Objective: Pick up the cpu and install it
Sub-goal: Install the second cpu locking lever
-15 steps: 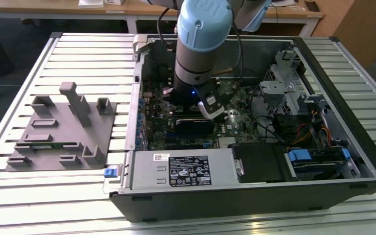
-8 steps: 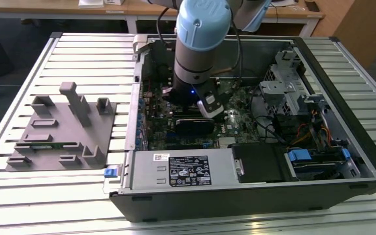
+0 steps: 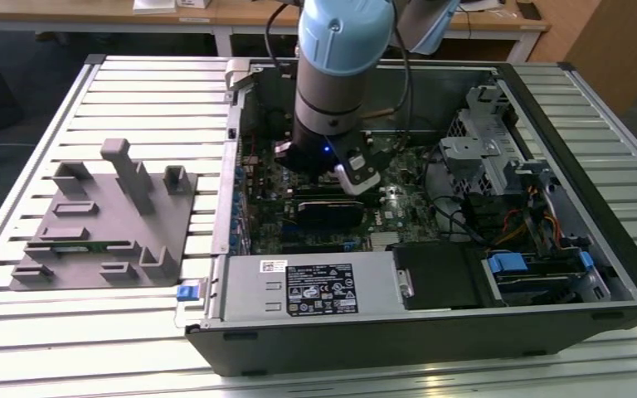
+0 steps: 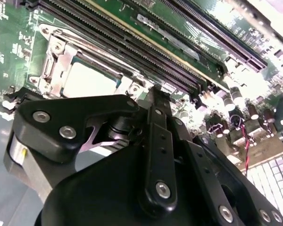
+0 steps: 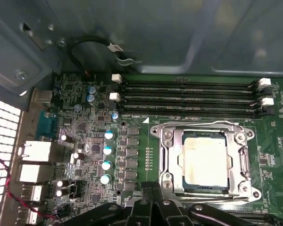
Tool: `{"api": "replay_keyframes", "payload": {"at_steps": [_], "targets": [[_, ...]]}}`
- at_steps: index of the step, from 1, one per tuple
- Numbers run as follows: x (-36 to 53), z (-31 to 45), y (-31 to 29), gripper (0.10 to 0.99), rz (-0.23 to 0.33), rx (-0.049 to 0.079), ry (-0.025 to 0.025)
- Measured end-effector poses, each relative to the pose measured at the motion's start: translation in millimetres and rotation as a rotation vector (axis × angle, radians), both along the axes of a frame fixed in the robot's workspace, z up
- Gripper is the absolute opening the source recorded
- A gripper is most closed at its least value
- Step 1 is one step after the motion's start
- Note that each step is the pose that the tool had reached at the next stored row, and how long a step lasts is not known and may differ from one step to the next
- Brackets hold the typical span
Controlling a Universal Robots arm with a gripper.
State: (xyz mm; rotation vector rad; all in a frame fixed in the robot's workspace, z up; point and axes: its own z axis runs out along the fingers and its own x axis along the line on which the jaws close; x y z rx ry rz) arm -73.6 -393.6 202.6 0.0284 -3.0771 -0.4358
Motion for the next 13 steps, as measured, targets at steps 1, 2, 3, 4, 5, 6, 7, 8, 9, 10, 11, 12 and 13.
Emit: {"api": "replay_keyframes", "payload": {"at_steps": [1, 2, 3, 4, 5, 6, 7, 8, 9, 10, 11, 12, 13], "targets": [[0.0, 2.1, 0.0, 0.106, 0.0, 0.0, 0.0], [0.0, 4.5, 0.0, 0.106, 0.0, 0.0, 0.0001], [0.0, 6.5, 0.0, 0.106, 0.0, 0.0, 0.0], [0.0, 8.9, 0.0, 0.106, 0.0, 0.0, 0.0], [0.0, 11.5, 0.0, 0.106, 0.0, 0.0, 0.0], [0.0, 14.1, 0.0, 0.106, 0.0, 0.0, 0.0], [0.0, 16.8, 0.0, 0.106, 0.0, 0.001, -0.0001], [0.0, 19.5, 0.0, 0.106, 0.0, 0.001, 0.0], [0.0, 22.1, 0.0, 0.106, 0.0, 0.001, 0.0001], [0.0, 24.2, 0.0, 0.106, 0.0, 0.001, 0.0], [0.0, 26.7, 0.0, 0.106, 0.0, 0.002, 0.0], [0.0, 28.9, 0.0, 0.106, 0.0, 0.003, 0.0], [0.0, 31.0, 0.0, 0.106, 0.0, 0.004, 0.0]]}}
